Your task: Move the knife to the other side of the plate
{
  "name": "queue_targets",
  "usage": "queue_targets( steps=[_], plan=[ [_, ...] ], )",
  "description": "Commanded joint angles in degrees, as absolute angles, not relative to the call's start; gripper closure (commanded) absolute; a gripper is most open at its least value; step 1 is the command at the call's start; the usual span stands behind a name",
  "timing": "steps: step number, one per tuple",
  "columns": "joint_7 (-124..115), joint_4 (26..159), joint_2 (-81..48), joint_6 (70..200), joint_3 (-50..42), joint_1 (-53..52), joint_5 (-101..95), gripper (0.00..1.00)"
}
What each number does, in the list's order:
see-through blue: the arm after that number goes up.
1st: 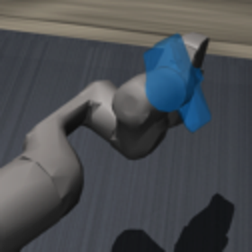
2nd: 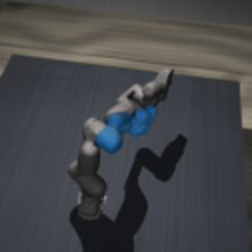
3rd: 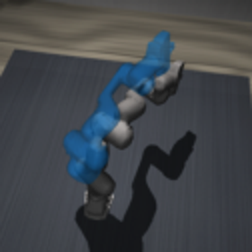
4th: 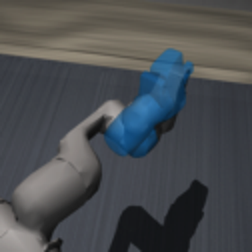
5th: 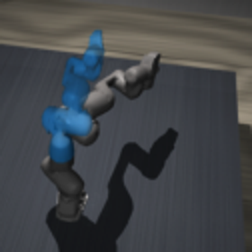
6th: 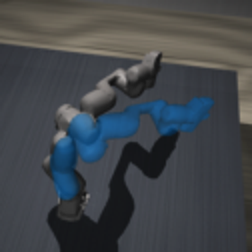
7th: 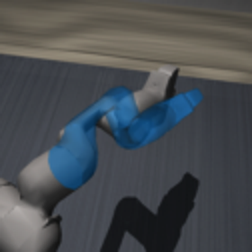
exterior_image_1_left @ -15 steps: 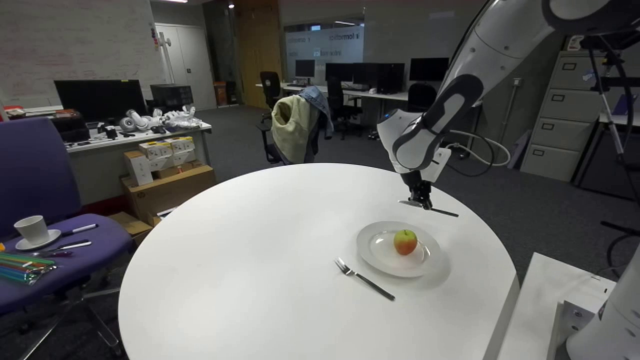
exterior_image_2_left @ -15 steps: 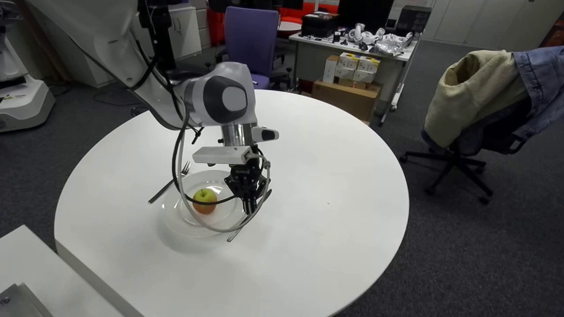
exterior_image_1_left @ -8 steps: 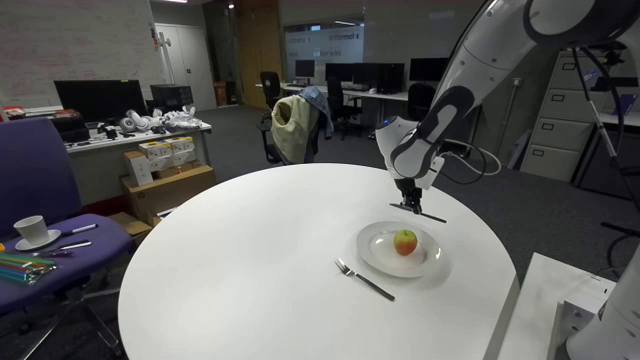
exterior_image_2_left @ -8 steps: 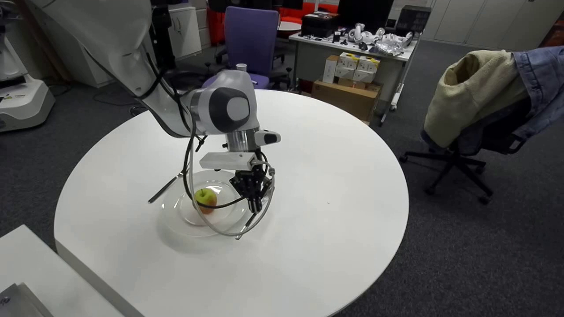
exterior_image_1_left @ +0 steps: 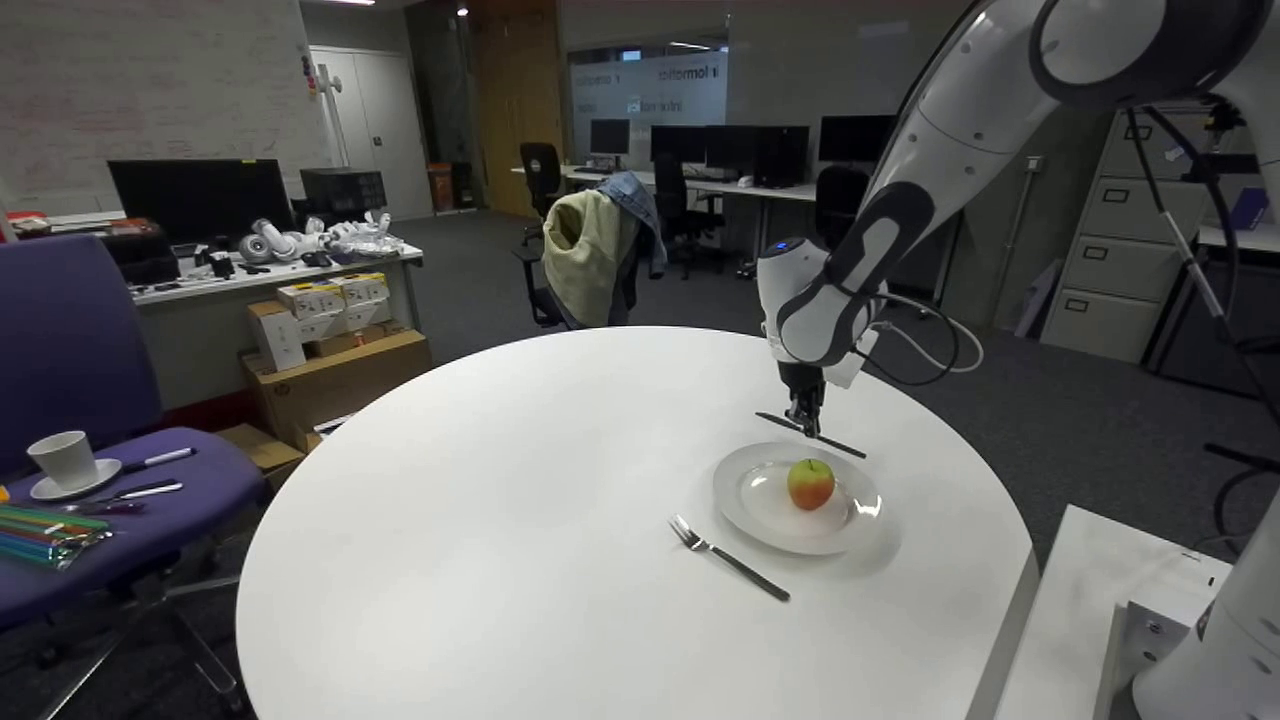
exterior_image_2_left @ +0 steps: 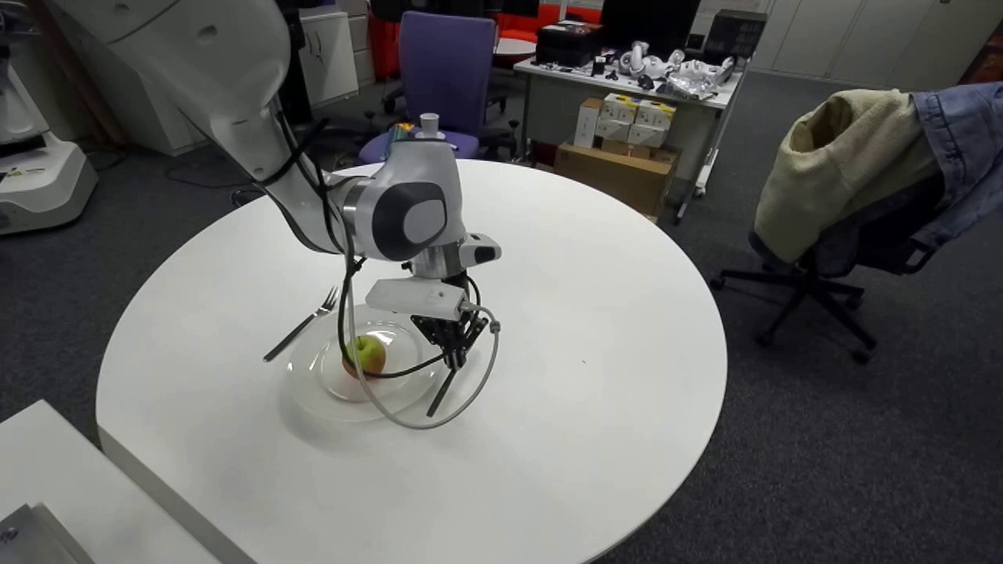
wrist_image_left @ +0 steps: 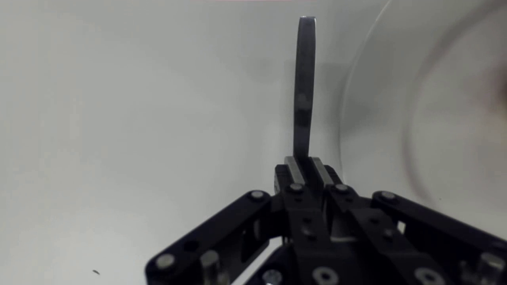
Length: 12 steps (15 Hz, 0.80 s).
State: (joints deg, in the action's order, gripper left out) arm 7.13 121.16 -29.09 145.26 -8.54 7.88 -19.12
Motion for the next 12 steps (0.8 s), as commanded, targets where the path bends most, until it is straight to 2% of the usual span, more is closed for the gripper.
queue_targets(
  steps=[1,12],
  plan=[
    [13.6,120.9,-28.8,146.5,-6.4,11.0,-14.9,0.98],
    [23.6,120.4,-29.8,144.9,-3.2,15.6,-6.7,0.98]
  ],
)
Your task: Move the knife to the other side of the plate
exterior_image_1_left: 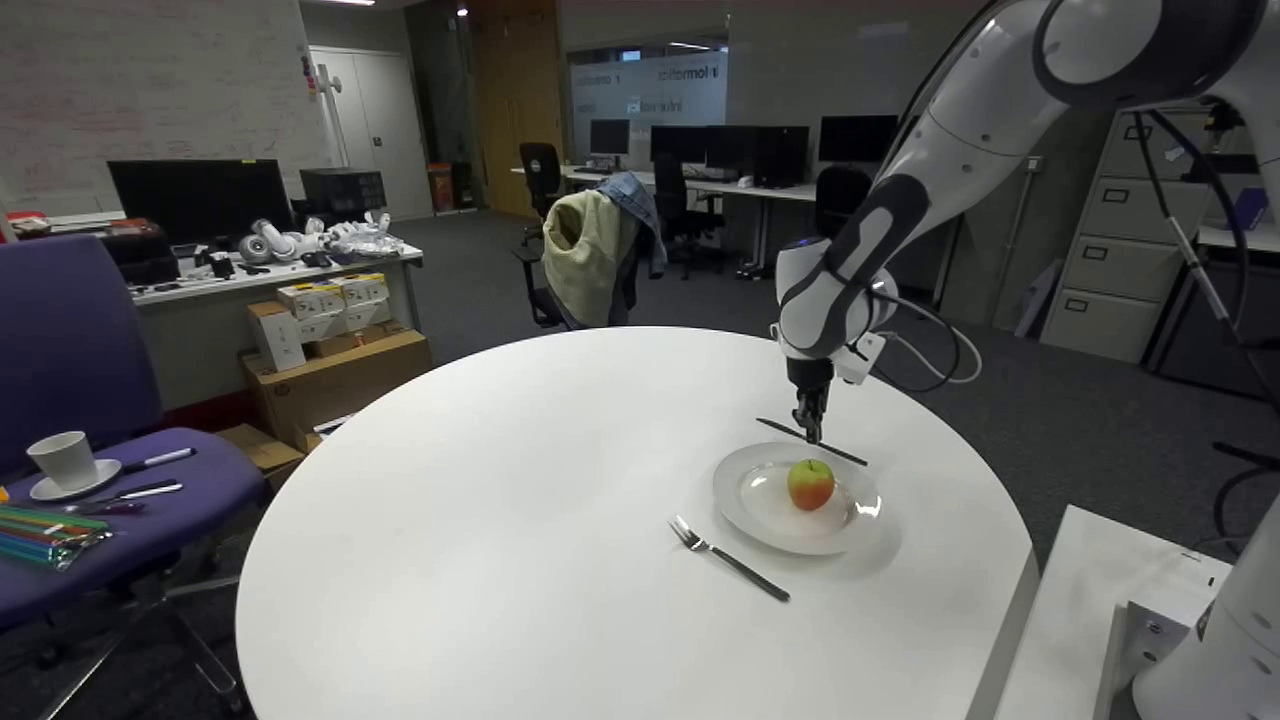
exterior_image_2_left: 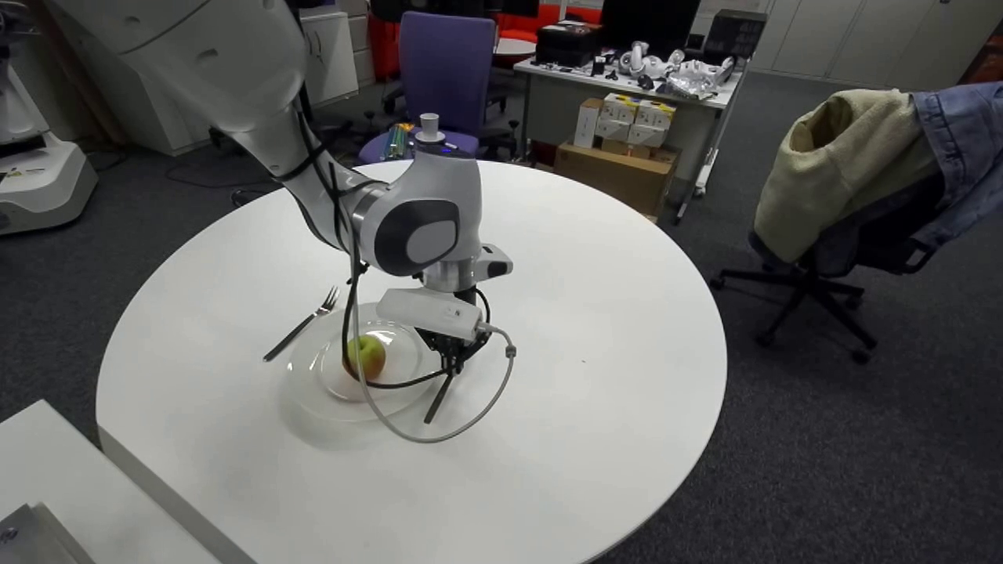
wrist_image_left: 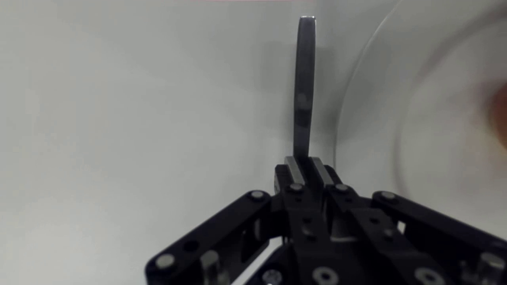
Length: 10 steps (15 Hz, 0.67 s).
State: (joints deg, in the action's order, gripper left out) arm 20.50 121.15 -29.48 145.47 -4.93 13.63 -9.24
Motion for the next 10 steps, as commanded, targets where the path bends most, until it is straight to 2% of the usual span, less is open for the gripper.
queue_targets(
  steps=[1,10],
  plan=[
    [23.8,120.4,-30.0,144.8,-3.1,15.6,-6.4,0.98],
    [23.7,120.2,-30.4,144.3,-3.7,16.1,-6.6,0.98]
  ],
)
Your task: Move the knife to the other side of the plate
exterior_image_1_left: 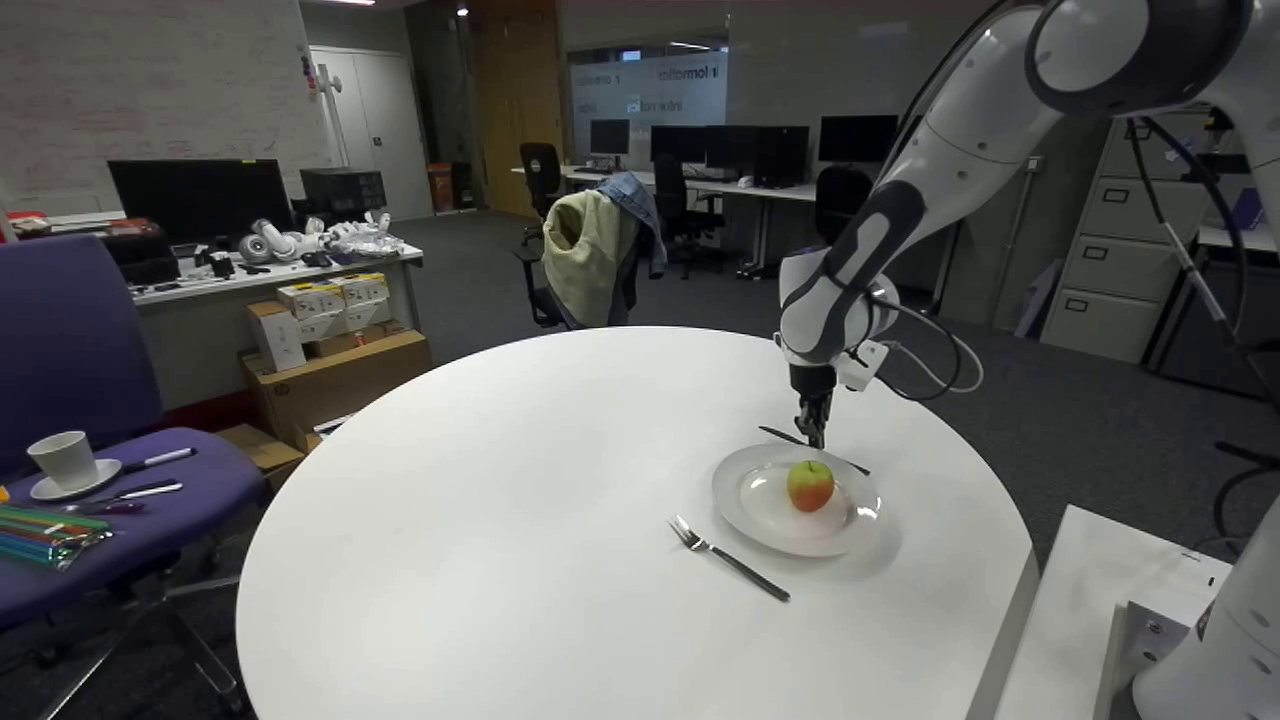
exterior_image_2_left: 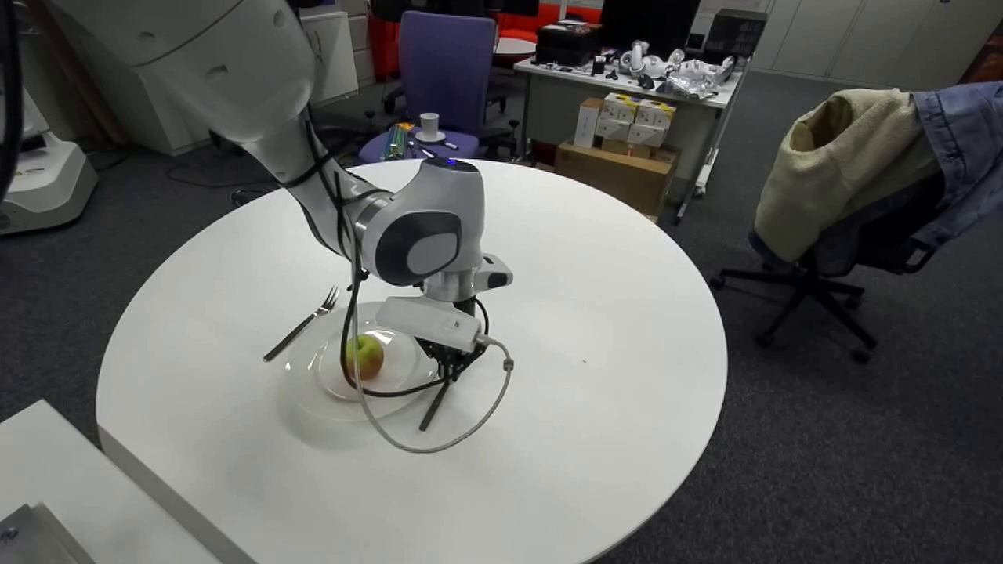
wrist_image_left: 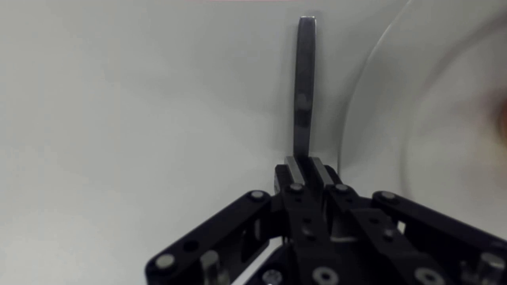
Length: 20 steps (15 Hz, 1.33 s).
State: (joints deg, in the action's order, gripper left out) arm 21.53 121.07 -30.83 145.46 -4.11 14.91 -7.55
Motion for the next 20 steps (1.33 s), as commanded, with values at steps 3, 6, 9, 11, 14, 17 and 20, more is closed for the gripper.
queue_targets(
  steps=[3,6,9,11,14,17,20],
  plan=[
    [23.6,120.1,-30.3,144.1,-3.9,16.3,-6.8,0.98],
    [23.7,119.8,-30.4,144.1,-3.9,16.5,-6.6,0.98],
    [23.9,119.6,-30.8,144.1,-3.7,16.7,-6.4,0.98],
    [24.1,119.6,-30.9,144.1,-3.7,16.9,-6.3,0.98],
    [24.5,119.6,-31.3,144.2,-3.6,17.4,-6.2,0.98],
    [24.9,119.5,-31.7,144.3,-3.4,17.9,-6.0,0.98],
    [25.5,119.4,-32.0,144.3,-3.3,18.3,-6.0,0.98]
  ],
)
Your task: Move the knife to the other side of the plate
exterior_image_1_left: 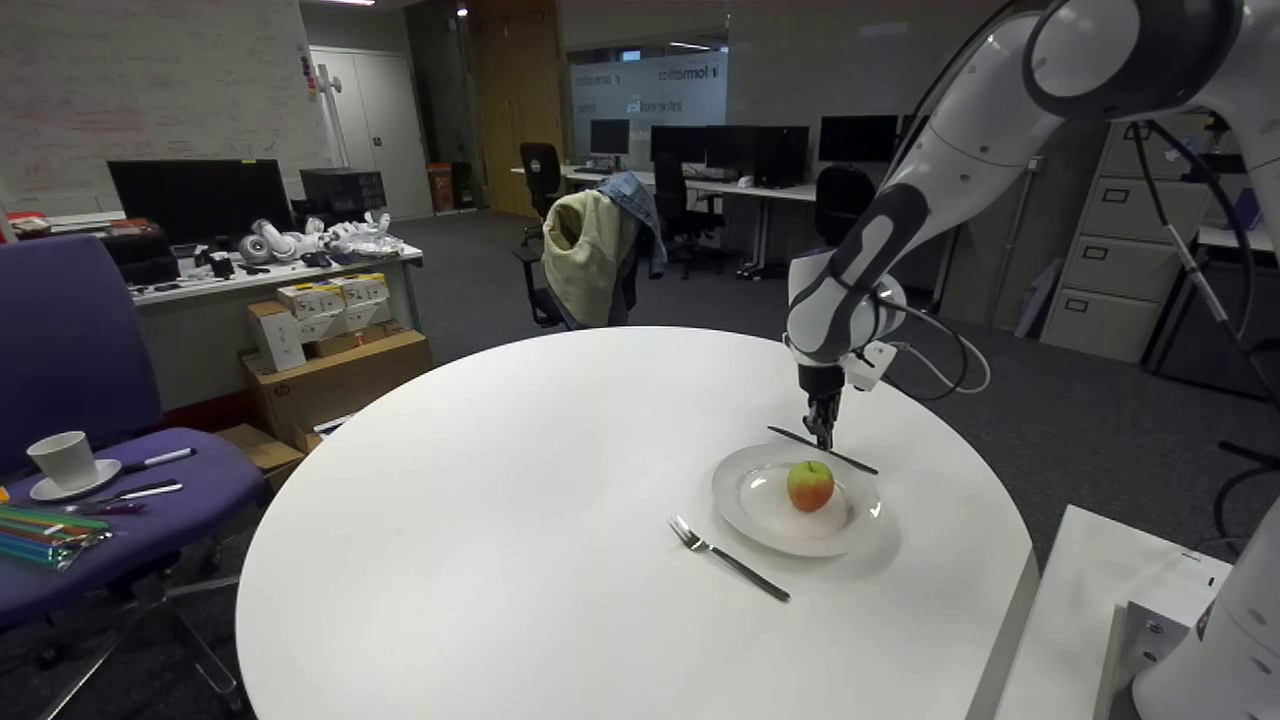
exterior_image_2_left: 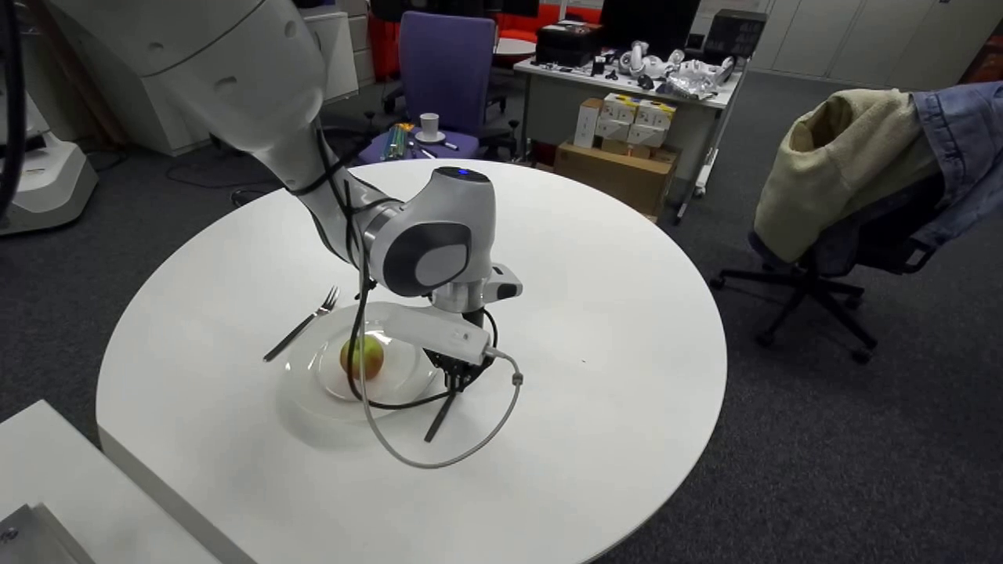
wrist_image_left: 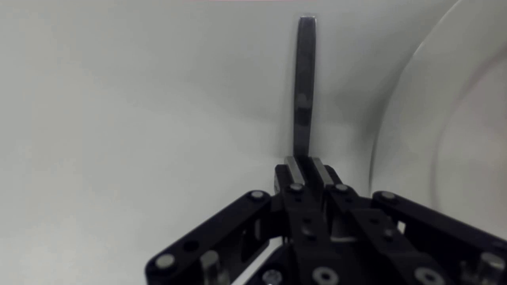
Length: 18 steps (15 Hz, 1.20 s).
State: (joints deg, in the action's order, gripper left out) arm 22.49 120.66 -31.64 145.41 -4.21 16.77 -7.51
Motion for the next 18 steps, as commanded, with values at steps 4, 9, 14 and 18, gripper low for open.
queue_targets(
  steps=[4,9,14,18],
  plan=[
    [26.1,119.1,-32.6,144.3,-3.1,18.9,-5.8,0.98],
    [26.3,118.7,-32.6,144.4,-3.0,19.1,-5.4,0.89],
    [26.3,118.5,-32.5,144.3,-3.0,19.3,-5.2,0.88],
    [26.3,118.3,-32.4,144.2,-3.0,19.5,-5.2,0.78]
  ],
)
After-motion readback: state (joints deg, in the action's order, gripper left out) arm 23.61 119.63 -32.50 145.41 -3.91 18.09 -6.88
